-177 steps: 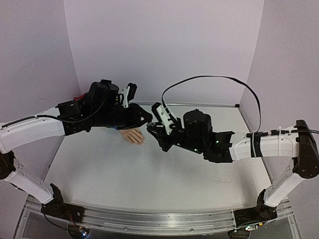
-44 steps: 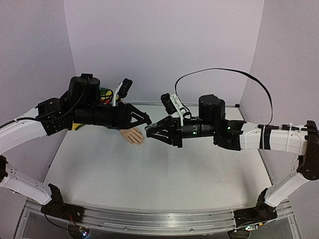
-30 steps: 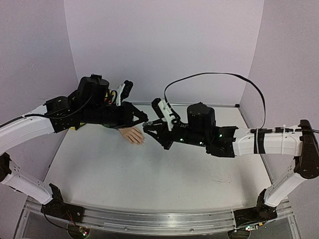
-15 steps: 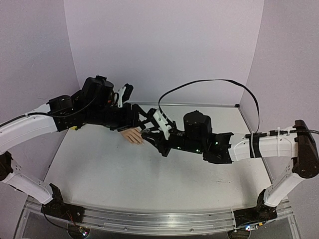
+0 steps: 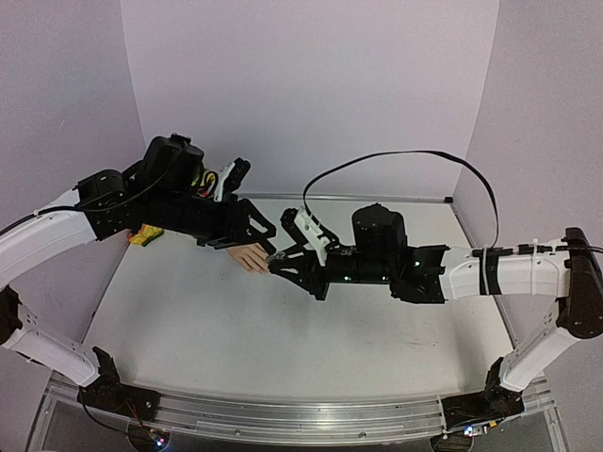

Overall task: Paint the nails
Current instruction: Unscrew the cap of the nail polish bottle, then pick up the nail polish bottle cap from the nail polish bottle.

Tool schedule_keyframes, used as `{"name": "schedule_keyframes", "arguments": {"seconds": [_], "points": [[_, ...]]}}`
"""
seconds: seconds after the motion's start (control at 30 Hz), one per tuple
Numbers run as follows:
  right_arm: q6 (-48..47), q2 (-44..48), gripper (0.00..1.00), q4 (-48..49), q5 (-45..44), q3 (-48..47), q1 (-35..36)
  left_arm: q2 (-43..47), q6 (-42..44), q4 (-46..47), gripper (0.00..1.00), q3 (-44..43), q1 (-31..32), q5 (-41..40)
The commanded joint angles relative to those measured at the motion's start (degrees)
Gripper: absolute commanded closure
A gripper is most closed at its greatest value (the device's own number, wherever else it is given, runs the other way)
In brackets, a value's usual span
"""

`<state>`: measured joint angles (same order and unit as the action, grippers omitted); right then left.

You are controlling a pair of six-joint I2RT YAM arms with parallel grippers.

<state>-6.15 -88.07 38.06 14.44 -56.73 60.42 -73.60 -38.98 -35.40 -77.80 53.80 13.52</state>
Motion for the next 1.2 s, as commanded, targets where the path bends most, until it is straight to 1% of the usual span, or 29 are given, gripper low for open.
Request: {"name": "schedule_keyframes", "arguments": {"seconds": [0.0, 0.1, 0.33, 0.67, 0.83, 0.87, 0.9, 1.0, 1.03, 1.1, 1.17], "points": [[0.7, 1.59, 1.0, 2.28, 0.97, -3.21, -0.12, -0.53, 2.25, -1.42, 0.56, -3.12, -0.19, 3.21], [0.59, 1.59, 1.0, 2.29, 1.01, -3.17, -0.1, -1.13, 2.65, -1.84, 0.57, -3.54, -0.19, 3.2], [0.57, 1.5, 1.0, 2.26, 0.95, -3.13, -0.11, -2.22, 2.92, -2.47, 0.74, -4.65, -0.19, 2.07], [0.52, 1.18, 1.0, 1.55, -1.41, -2.9, -0.08, -2.87, 3.21, -4.47, 0.88, -5.98, -0.1, 0.38], [0.61, 1.06, 1.0, 1.49, -1.82, -2.82, -0.07, -2.71, 3.47, -4.93, 0.94, -6.48, -0.11, -0.51], [0.6, 0.98, 1.0, 1.51, -1.85, -2.86, -0.04, -2.61, 3.47, -4.94, 0.92, -6.49, -0.1, -0.62], [0.57, 1.05, 1.0, 1.49, -1.82, -2.86, -0.08, -2.67, 3.54, -4.94, 0.89, -6.58, -0.1, -0.44], [0.6, 1.14, 1.0, 1.55, -1.83, -2.94, -0.12, -3.0, 3.81, -4.99, 0.68, -6.66, -0.12, 0.98], [0.57, 1.15, 1.0, 1.5, -1.83, -2.95, -0.1, -3.11, 3.95, -5.03, 0.63, -6.66, -0.1, 1.46], [0.6, 1.15, 1.0, 1.53, -1.77, -3.01, -0.08, -3.13, 4.15, -5.08, 0.58, -6.38, -0.1, 2.09], [0.48, 1.15, 1.0, 1.5, -1.7, -3.04, -0.1, -2.97, 4.41, -5.23, 0.59, -6.16, -0.1, 2.42]]}}
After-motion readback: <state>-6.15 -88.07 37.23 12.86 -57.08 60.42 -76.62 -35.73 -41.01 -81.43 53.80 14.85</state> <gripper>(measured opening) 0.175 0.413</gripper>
